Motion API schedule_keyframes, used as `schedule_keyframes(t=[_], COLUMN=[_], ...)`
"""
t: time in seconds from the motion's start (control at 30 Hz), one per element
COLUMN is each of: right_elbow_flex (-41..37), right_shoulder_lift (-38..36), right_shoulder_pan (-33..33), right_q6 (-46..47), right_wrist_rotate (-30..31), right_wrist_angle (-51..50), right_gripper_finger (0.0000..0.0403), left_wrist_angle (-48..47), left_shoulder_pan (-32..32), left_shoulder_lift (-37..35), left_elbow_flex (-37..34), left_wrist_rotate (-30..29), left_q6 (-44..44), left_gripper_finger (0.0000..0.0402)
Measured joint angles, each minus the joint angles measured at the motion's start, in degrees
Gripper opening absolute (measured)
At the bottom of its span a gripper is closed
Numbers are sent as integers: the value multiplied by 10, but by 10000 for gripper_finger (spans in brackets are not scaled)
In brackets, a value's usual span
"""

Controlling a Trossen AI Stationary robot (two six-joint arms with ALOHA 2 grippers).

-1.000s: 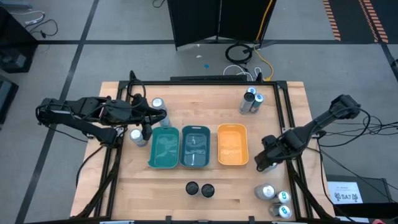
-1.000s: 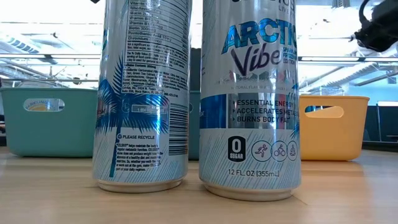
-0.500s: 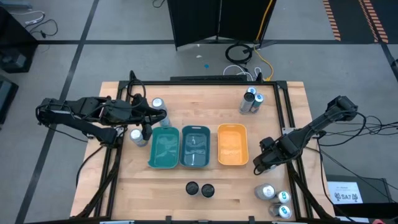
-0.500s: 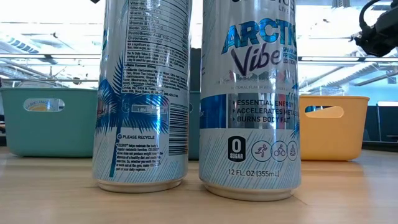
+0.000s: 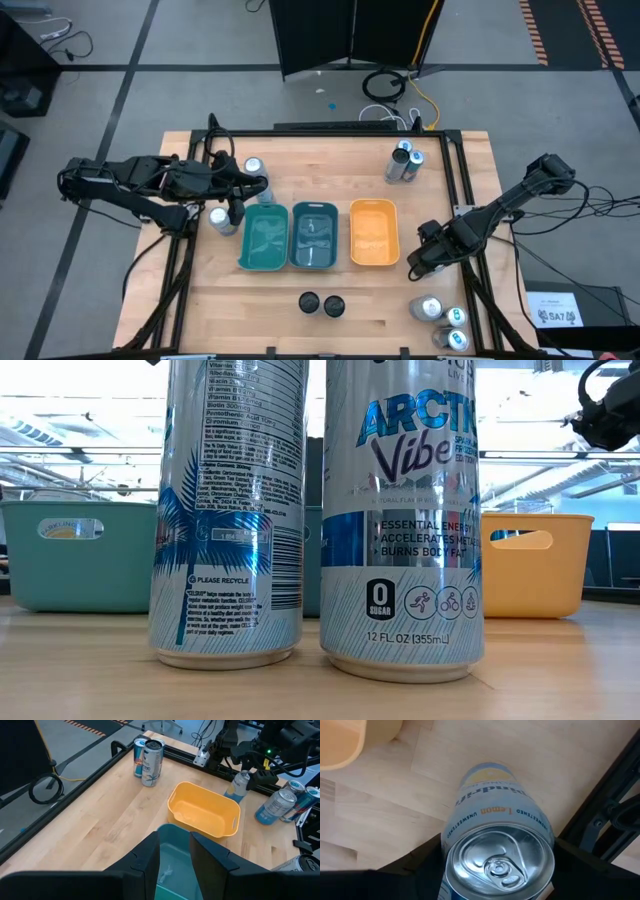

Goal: Sort soda cans
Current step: Put the middle right silver soda can into the yellow bin

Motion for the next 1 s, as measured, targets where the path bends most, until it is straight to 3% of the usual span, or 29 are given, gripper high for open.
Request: schedule_keyframes(t=[0.6, 1.0], right_elbow_flex=[12, 209], right_shoulder_lift=[-36, -45], right_shoulder_pan=[0, -3], right_q6=[-1, -7], right_wrist_rotate=[13, 117], right_wrist_angle=[-20, -214], right_gripper_finger=[279, 280], left_wrist_angle=[0, 0], left_shoulder_pan=[0, 0], left_shoulder_lift=[0, 0], left_elbow_flex=[0, 0], left_wrist_rotate=[0, 0], left_q6=[0, 0], left_gripper_finger=[116, 116])
